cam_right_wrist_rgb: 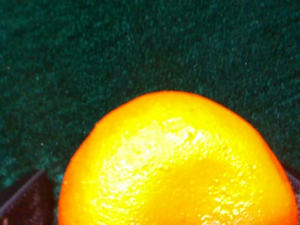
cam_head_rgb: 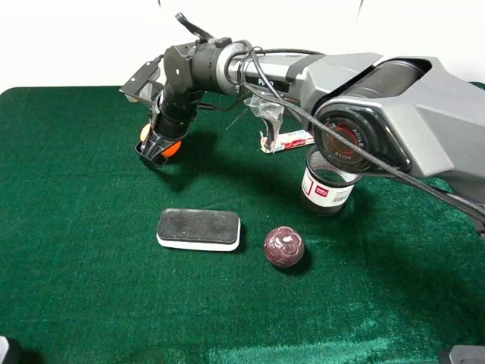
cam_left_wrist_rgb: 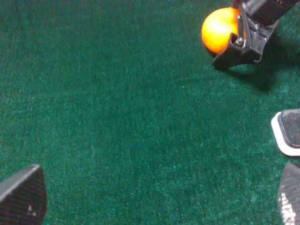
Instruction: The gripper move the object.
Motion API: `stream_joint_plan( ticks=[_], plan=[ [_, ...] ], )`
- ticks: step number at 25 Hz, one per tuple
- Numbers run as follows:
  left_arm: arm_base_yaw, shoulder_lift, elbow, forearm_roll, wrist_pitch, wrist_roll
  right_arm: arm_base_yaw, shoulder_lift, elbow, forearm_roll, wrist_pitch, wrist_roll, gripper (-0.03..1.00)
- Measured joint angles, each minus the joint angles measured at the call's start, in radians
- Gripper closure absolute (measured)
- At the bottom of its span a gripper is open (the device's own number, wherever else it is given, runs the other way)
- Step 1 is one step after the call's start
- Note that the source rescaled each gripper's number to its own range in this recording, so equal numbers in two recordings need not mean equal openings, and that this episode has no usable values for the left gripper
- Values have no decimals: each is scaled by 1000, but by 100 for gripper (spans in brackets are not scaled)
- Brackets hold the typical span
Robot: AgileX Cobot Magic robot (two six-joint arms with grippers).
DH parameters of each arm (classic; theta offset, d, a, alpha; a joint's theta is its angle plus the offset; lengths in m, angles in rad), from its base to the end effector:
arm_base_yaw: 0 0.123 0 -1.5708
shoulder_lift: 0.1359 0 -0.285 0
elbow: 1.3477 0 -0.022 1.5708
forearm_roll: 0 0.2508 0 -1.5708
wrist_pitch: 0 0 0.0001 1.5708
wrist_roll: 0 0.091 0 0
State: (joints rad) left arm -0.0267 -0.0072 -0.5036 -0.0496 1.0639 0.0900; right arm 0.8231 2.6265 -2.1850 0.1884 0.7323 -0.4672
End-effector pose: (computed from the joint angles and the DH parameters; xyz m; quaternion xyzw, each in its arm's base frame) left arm -0.0067 -0.0038 0.2781 0.0508 0.8495 -0.0082 0.5251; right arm 0.3658 0.4112 0.0825 -0.5390 0.8040 0.1188 0.2211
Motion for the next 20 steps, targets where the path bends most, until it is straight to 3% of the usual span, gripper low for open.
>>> stream_joint_plan(
  ticks=[4,5,7,8,9,20],
  plan=[
    [0,0,0,0,0,0,0,0,0,0,-6,0,-3],
    [0,0,0,0,0,0,0,0,0,0,-7,0,8],
    [0,0,0,0,0,0,0,0,0,0,-11,0,54],
    [0,0,0,0,0,0,0,0,0,0,-16,0,85],
    [0,0,0,0,0,0,0,0,0,0,-17,0,97],
    [0,0,0,0,0,0,0,0,0,-5,-15,0,97]
  ],
)
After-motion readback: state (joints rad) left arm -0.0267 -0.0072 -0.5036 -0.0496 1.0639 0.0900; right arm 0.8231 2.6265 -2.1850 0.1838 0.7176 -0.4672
